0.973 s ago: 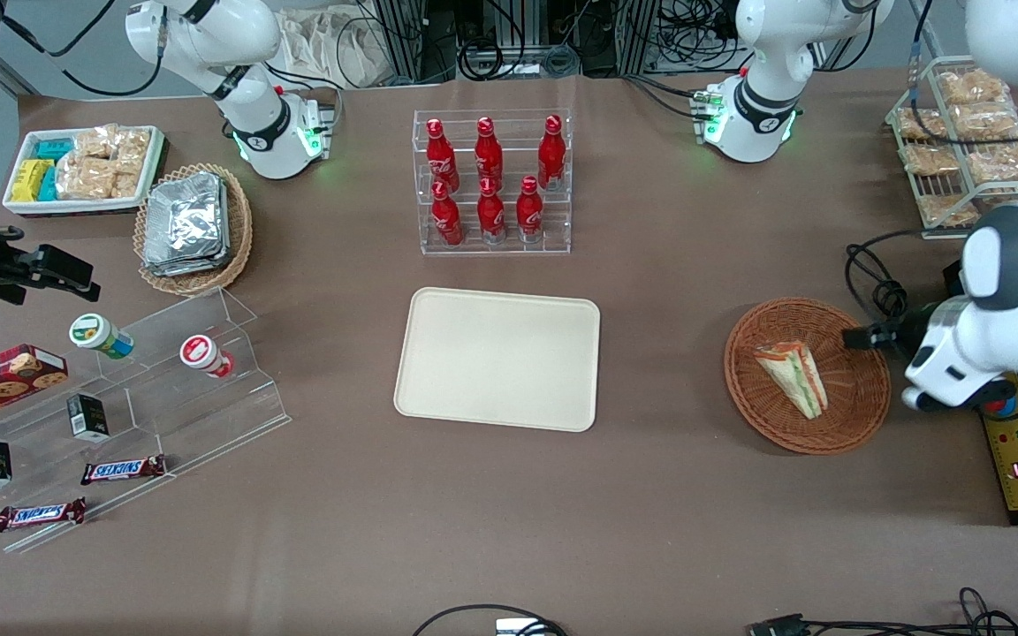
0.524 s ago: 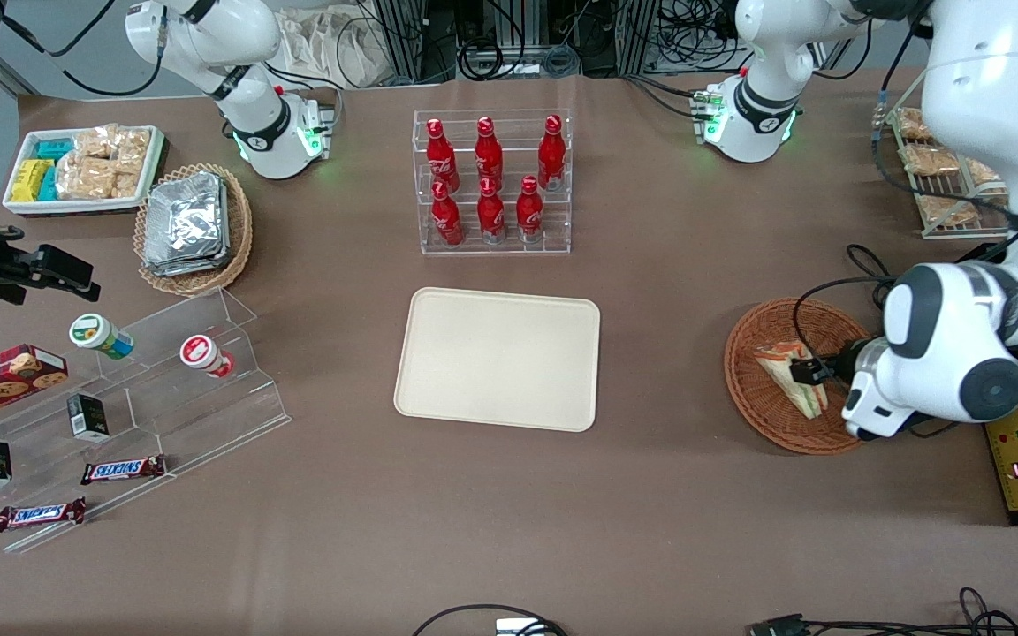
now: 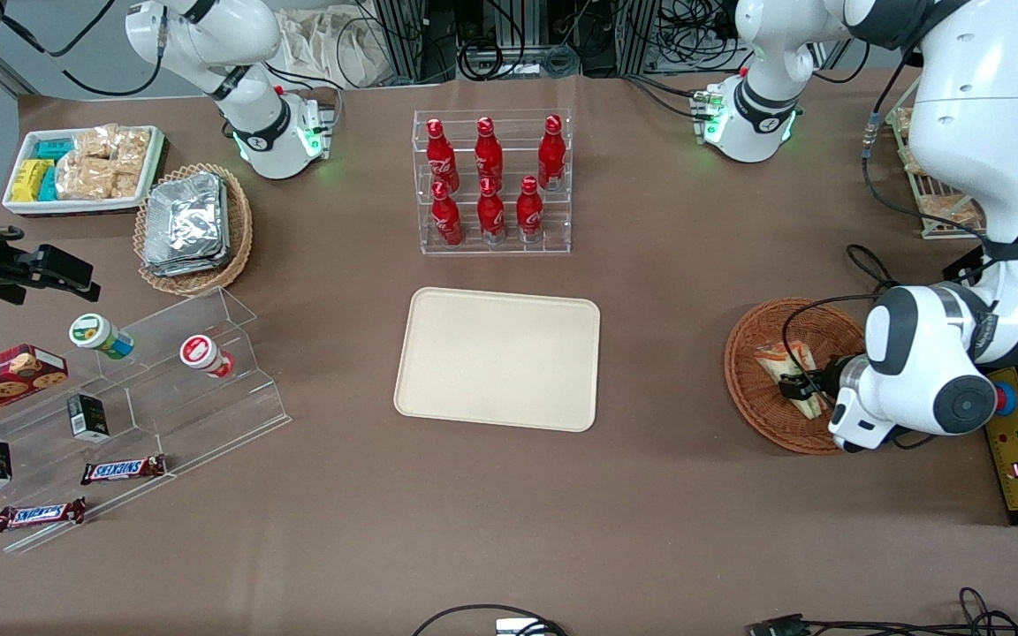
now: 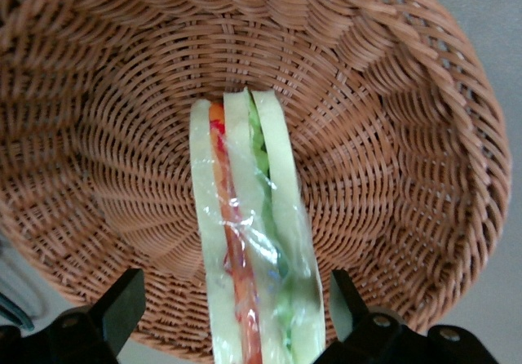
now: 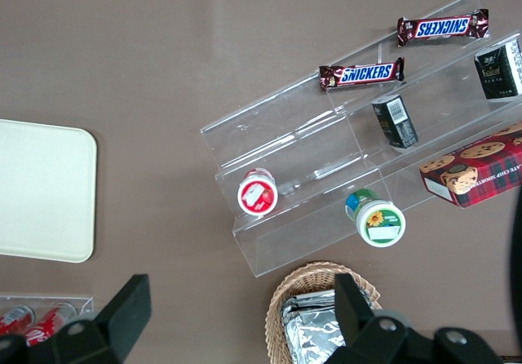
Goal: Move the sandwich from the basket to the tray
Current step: 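Close the left gripper on the sandwich and lift it from the basket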
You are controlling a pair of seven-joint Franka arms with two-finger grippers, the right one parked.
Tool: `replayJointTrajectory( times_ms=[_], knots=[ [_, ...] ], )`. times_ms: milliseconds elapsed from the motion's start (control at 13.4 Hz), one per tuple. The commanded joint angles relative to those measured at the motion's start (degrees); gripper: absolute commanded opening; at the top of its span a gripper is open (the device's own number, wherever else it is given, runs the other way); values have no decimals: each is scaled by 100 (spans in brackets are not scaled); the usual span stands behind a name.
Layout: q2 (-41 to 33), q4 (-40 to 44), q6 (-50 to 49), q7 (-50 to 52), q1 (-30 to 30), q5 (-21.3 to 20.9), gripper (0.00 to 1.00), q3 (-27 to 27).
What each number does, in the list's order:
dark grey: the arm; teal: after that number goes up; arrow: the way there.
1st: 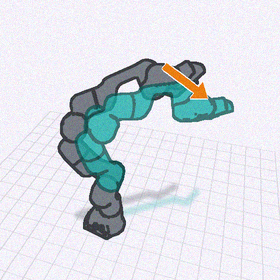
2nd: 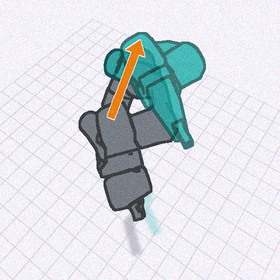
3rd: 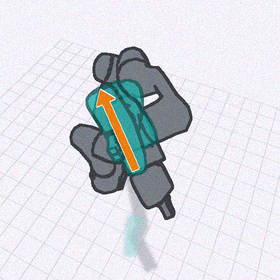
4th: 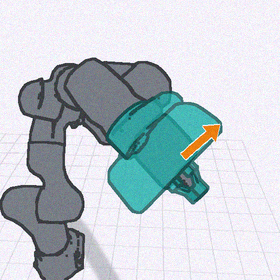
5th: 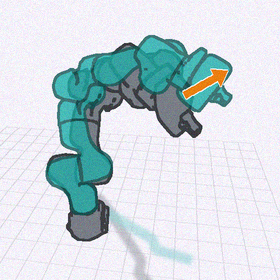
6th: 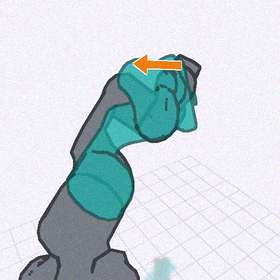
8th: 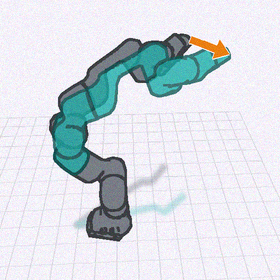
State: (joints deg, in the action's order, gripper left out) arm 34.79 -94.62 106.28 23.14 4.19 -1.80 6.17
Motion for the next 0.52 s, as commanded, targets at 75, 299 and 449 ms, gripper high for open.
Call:
replayJointTrajectory(
  times_ms=[75,299,449],
  knots=[
    [248,102,208,94,-41,57,100,7],
    [283,102,236,85,-41,39,84,7],
    [187,119,174,7,-50,13,47,7]
  ],
)
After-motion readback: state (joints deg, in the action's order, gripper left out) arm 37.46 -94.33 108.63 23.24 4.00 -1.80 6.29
